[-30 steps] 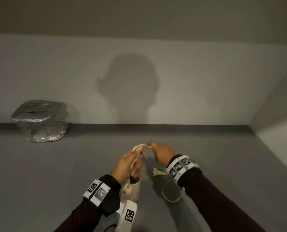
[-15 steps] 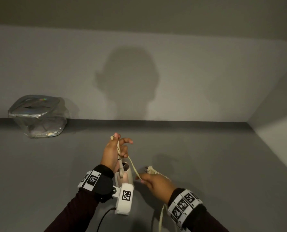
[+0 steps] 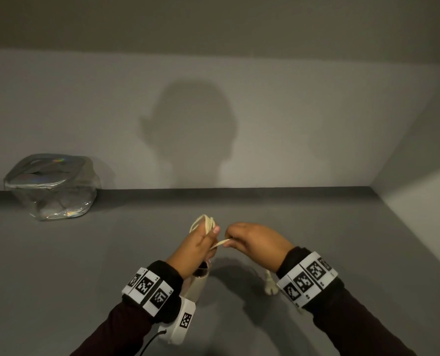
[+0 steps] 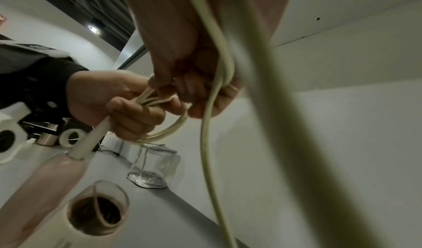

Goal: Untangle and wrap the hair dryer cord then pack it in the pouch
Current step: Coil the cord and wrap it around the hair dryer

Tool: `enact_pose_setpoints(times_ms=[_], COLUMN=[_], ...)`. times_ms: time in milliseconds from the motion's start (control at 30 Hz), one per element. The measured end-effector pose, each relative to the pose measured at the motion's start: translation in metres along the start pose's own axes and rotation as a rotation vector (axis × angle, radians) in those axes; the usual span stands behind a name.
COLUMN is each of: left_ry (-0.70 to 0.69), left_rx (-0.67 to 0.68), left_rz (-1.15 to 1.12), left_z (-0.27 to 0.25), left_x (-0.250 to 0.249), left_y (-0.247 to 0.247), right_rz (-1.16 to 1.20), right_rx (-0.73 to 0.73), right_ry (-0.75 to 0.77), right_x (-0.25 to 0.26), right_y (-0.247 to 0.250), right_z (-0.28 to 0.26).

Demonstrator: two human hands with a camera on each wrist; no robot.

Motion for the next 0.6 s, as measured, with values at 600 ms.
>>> enact_pose_setpoints(times_ms=[600], left_ry=[0.161], left_rx=[0.183], left_rz=[-0.128], left_z=[-0.013], left_x=[0.008], left_y=[-0.011], right_rz=[-0.301], right_rx=[0.008], right_ry=[-0.051], right_x=[-0.017], right_y=[0.002], right_z=[0.029])
Point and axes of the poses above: each hand's wrist, its own z-axis towards the middle knuckle, its own y-axis out of the back of the hand, x = y × z, the point moved 8 cm from there along z, towards the middle knuckle, and after that the axes turned 10 degrees about x, right-handed, at the moved point
